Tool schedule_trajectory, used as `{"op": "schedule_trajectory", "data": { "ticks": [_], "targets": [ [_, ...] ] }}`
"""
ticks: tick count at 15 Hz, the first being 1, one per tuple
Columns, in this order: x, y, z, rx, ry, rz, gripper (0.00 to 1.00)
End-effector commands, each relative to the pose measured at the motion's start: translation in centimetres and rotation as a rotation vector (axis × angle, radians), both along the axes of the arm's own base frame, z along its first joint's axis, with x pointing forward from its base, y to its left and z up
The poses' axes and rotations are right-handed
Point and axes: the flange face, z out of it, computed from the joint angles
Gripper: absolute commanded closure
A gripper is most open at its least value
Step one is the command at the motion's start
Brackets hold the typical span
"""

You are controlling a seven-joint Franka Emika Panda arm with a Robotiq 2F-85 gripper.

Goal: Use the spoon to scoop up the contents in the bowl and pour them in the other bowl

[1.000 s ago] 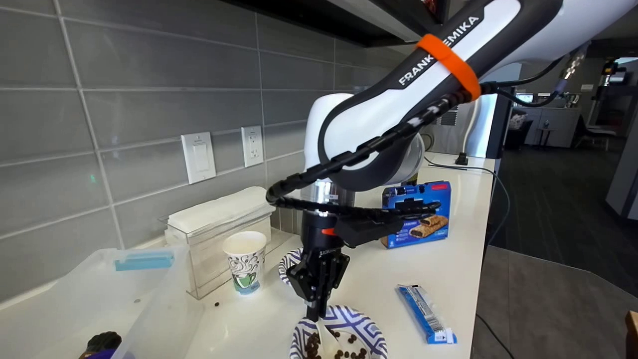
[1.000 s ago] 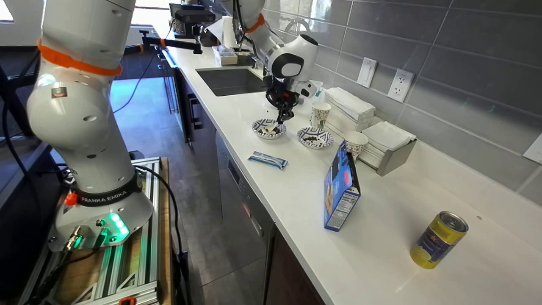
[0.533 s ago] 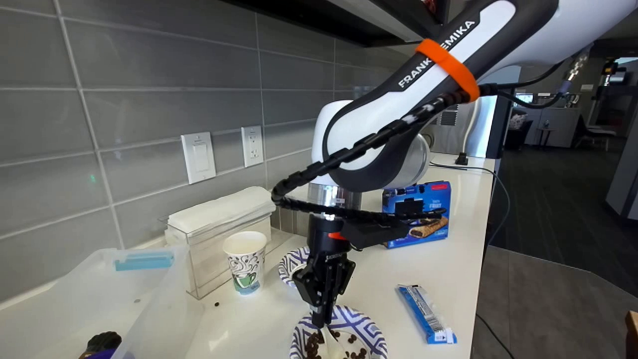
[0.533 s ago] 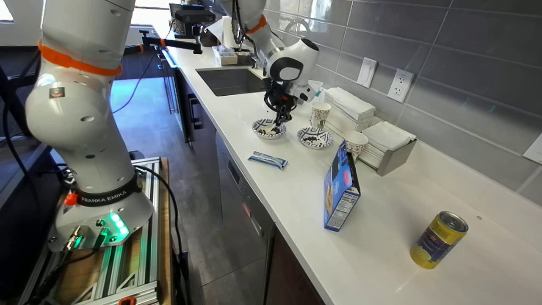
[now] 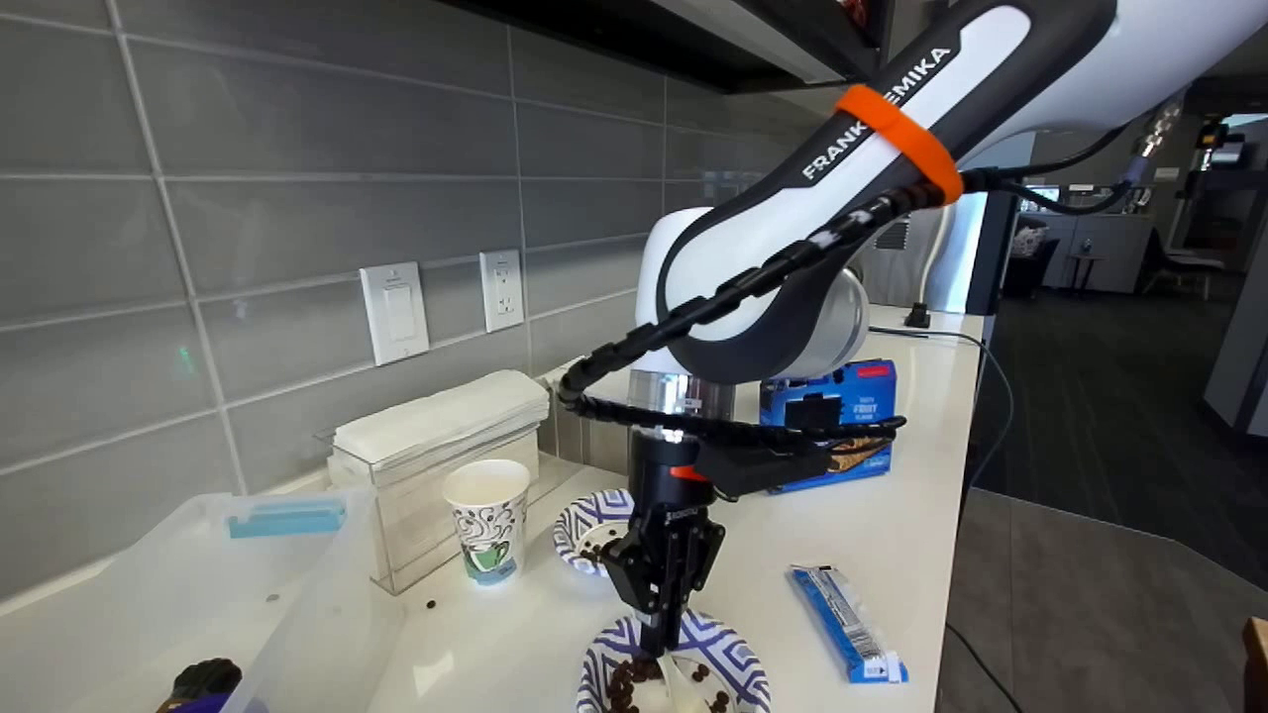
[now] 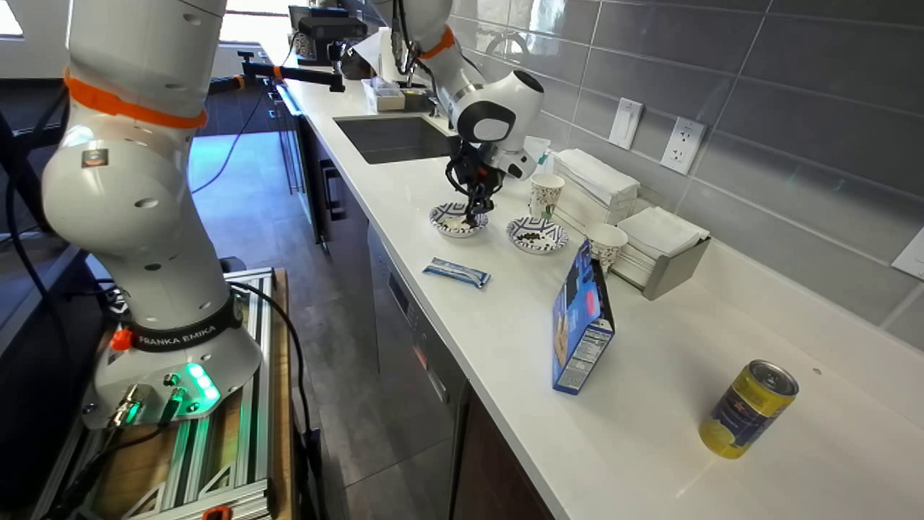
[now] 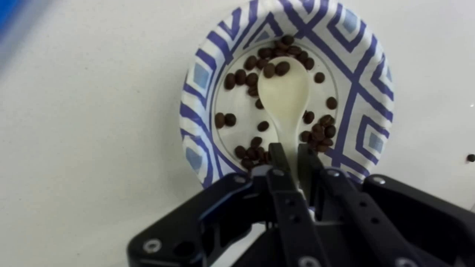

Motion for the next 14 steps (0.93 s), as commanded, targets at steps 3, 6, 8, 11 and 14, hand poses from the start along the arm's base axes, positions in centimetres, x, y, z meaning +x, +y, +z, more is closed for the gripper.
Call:
{"op": "schedule_trajectory", "data": {
  "ticks": [3, 6, 8, 11, 14],
  "targets": [
    [-1.4, -0.6, 0.7, -0.002, 0.074, -0.026, 0.97],
    [-1.6, -0.7, 0.9, -0.009, 0.115, -0.042, 0.97],
    [-1.6, -0.9, 1.1, -0.015, 0.133, -0.067, 0.97],
    [-1.3, -1.3, 1.3, -0.014, 0.155, -0.117, 0.97],
    [-0.6, -1.8, 1.6, 0.014, 0.172, -0.195, 0.97]
  ]
}}
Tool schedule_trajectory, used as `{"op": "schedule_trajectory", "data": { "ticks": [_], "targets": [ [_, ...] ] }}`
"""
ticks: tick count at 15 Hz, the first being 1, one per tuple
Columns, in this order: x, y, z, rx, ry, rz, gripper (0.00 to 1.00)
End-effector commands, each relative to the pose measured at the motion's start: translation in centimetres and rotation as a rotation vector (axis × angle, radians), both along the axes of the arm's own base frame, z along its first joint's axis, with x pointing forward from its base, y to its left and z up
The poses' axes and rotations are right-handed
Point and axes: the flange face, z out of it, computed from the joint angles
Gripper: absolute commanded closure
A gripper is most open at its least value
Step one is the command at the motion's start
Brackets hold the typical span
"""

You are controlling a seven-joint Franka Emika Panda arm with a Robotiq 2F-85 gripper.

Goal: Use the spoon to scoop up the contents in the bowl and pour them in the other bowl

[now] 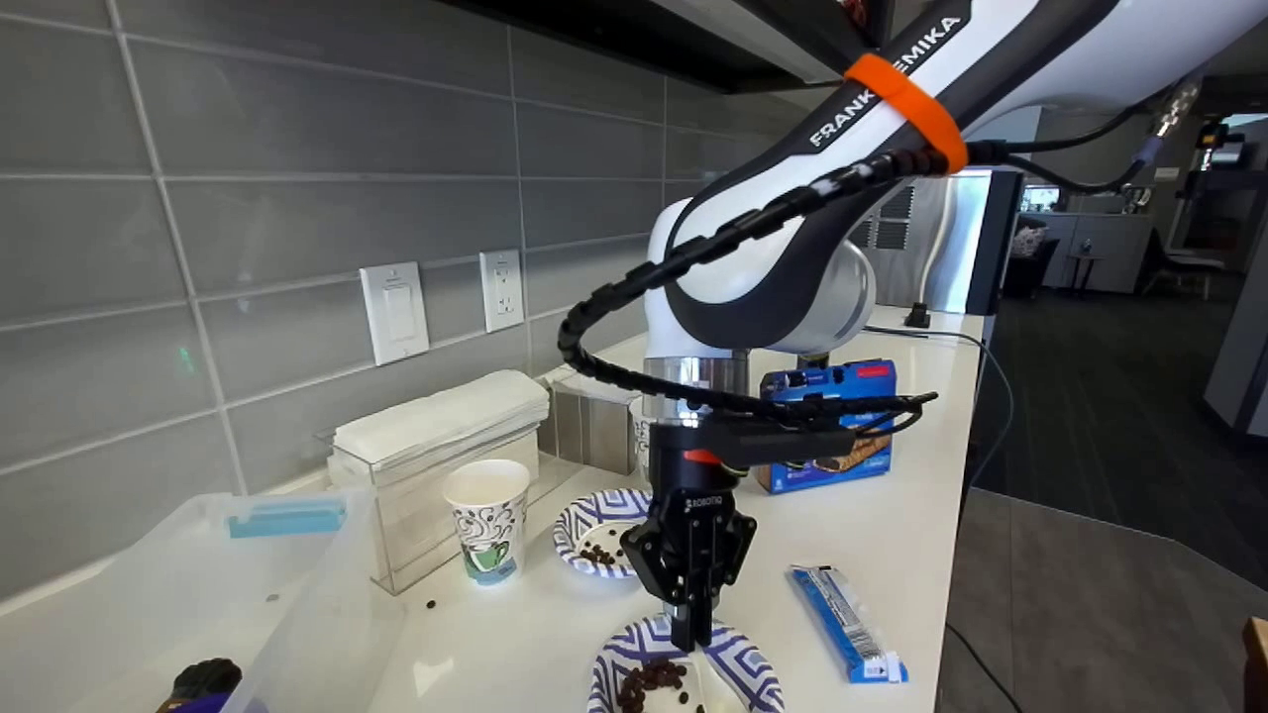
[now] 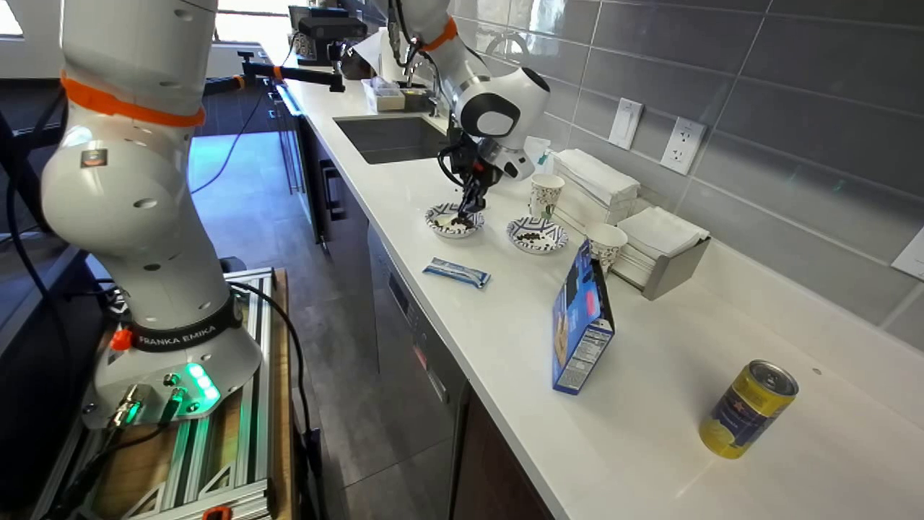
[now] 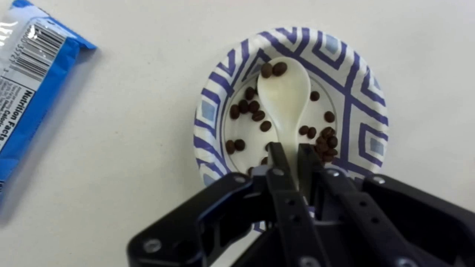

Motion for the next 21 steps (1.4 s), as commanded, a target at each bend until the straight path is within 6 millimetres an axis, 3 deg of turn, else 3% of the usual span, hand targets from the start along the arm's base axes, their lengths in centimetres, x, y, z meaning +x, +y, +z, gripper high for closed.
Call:
{"op": "schedule_trajectory", "data": {
  "ticks": [1, 6, 15, 21],
  "targets": [
    [0.5, -0.9, 0.9, 0.031, 0.039, -0.11, 0.97],
    [2.6, -2.6, 2.6, 0.099, 0.053, -0.323, 0.97],
    [6.5, -11.6, 7.7, 0.141, -0.003, -0.688, 0.97],
    [8.0, -15.2, 8.6, 0.104, -0.144, -0.78, 0.97]
  ]
}}
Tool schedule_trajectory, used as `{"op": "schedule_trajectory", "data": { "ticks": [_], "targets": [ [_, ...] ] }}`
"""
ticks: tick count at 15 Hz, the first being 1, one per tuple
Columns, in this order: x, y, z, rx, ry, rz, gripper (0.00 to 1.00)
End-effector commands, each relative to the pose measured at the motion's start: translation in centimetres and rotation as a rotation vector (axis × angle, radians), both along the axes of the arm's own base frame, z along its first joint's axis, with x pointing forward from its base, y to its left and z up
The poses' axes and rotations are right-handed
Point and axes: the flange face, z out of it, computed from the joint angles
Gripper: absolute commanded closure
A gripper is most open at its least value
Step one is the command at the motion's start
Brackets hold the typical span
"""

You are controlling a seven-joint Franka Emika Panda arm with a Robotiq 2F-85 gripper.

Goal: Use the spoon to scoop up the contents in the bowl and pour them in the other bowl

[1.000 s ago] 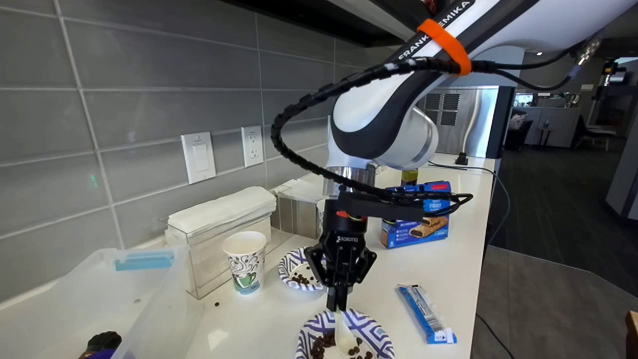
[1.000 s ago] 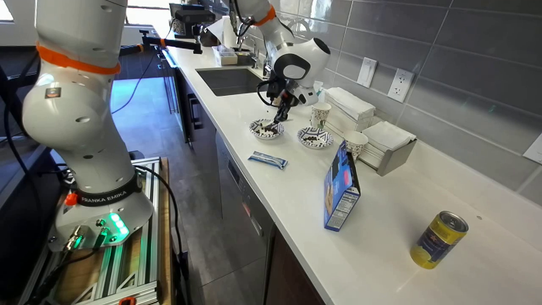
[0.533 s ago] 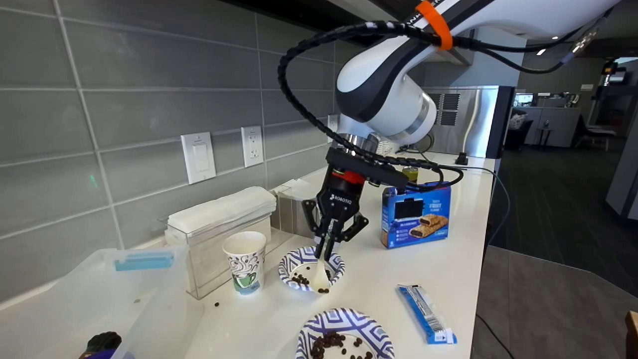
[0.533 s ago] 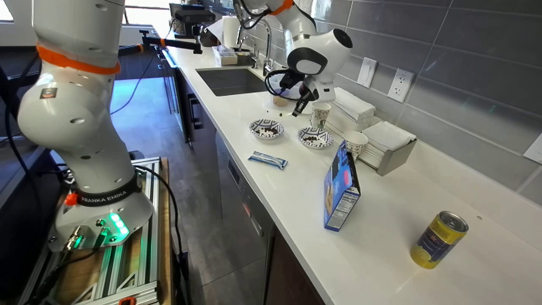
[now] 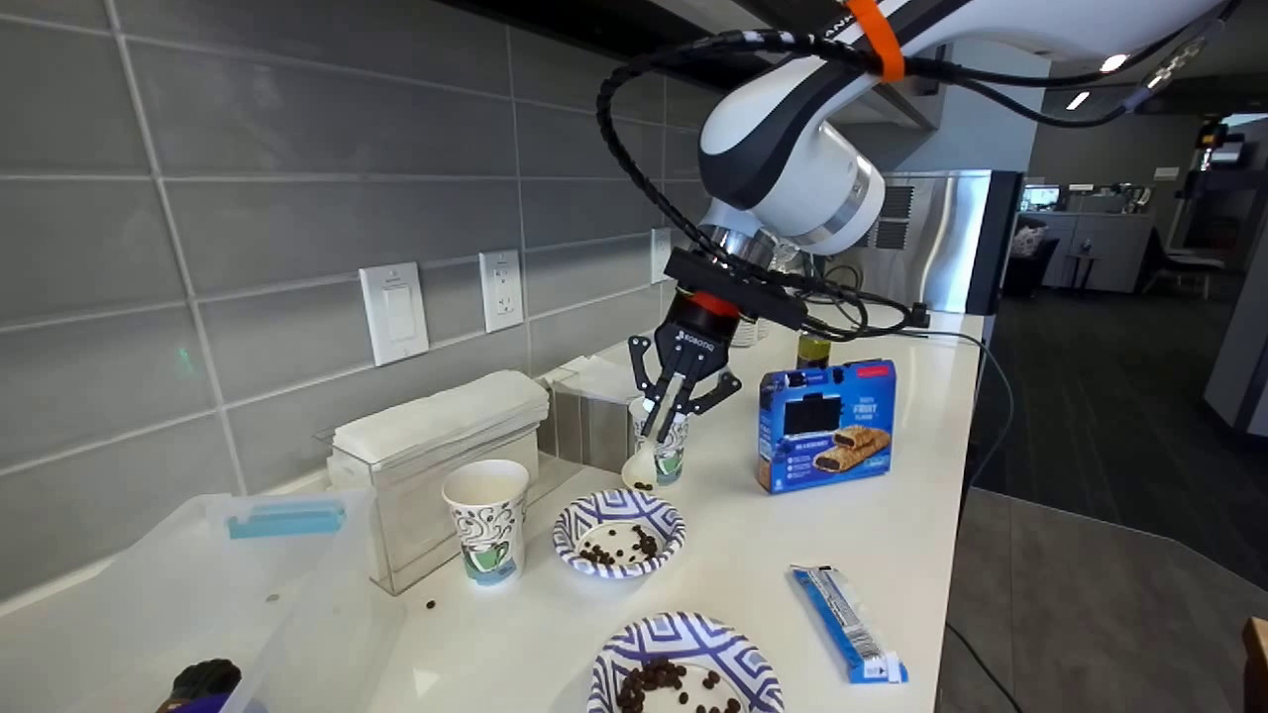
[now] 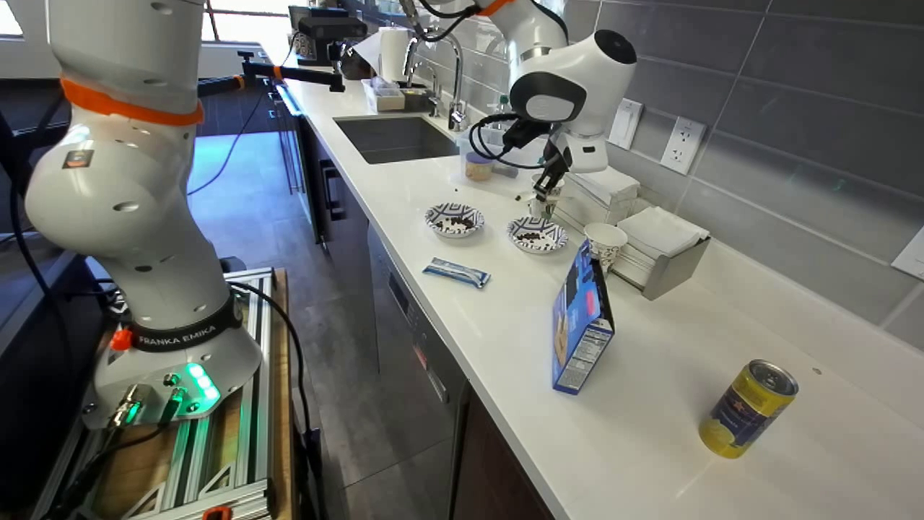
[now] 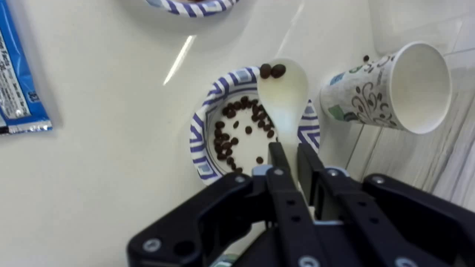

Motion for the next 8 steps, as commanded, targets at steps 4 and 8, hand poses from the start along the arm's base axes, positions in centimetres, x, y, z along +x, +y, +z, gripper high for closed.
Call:
{"op": "schedule_trajectory", "data": {
  "ticks": [4, 8],
  "targets": [
    [1.3, -0.7, -0.6, -0.122, -0.13, -0.074, 0.97],
    [1.6, 0.3, -1.7, -0.237, -0.19, -0.041, 0.97]
  ]
}}
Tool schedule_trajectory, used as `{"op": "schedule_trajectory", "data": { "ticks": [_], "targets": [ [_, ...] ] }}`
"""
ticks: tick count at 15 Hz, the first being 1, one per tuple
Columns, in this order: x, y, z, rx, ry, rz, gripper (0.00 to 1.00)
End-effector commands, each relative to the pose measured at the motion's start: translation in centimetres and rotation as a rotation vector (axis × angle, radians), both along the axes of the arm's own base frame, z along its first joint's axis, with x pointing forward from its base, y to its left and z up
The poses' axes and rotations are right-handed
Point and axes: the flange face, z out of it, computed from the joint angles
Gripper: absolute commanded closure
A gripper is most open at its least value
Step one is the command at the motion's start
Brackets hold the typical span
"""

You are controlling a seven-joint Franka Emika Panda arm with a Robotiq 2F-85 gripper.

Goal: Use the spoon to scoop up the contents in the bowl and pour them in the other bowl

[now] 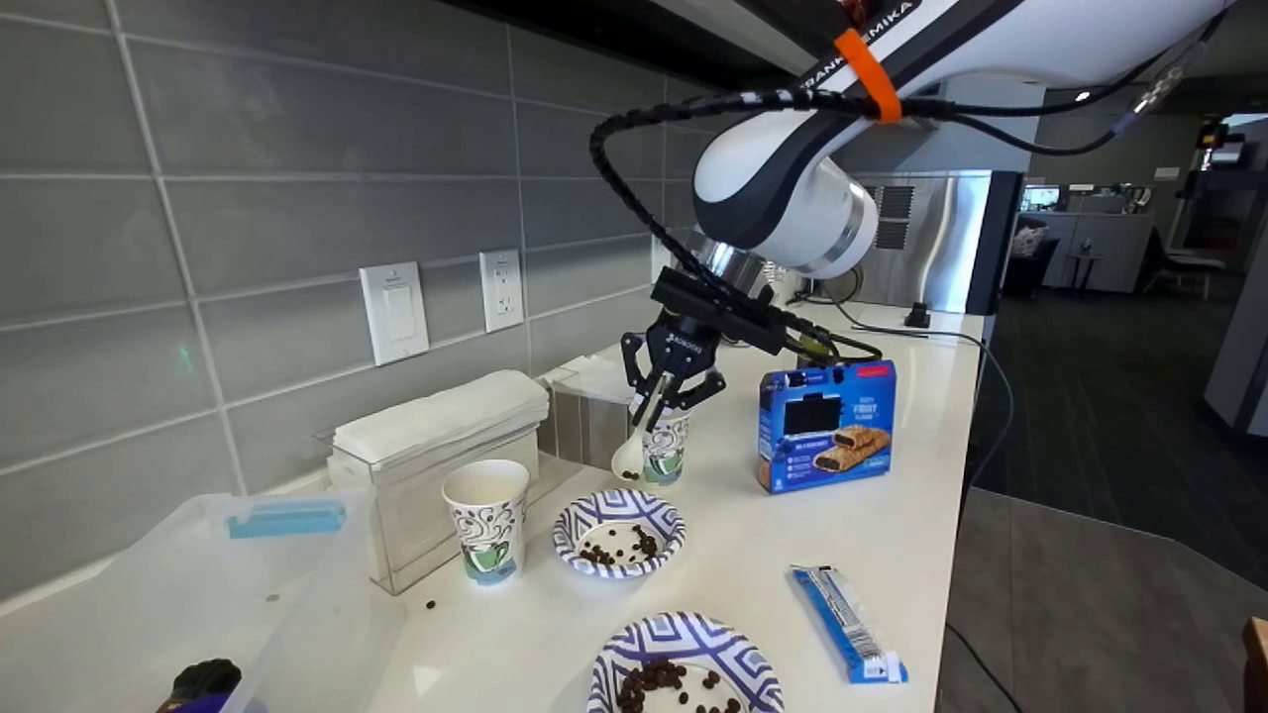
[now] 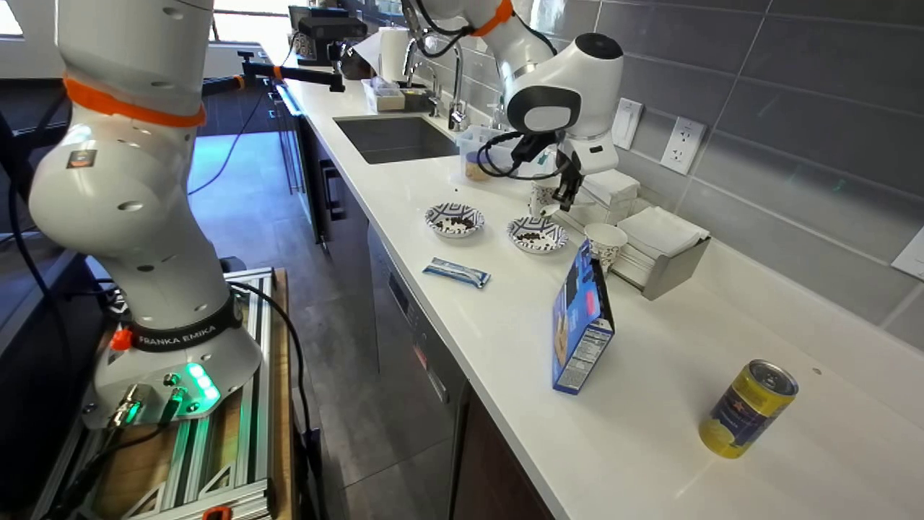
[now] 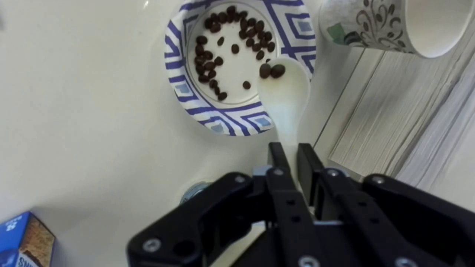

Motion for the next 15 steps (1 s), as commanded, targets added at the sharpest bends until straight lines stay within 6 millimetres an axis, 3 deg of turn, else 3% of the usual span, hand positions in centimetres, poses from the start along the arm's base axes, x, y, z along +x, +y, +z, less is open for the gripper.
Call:
{"op": "schedule_trajectory", "data": {
  "ticks": [1, 8, 15],
  "targets": [
    [-0.1, 1.3, -1.2, -0.106, -0.048, 0.011, 0.97],
    [-1.1, 4.7, -1.2, -0.324, -0.184, 0.092, 0.97],
    [-1.2, 6.1, -0.3, -0.435, -0.255, 0.114, 0.97]
  ]
}}
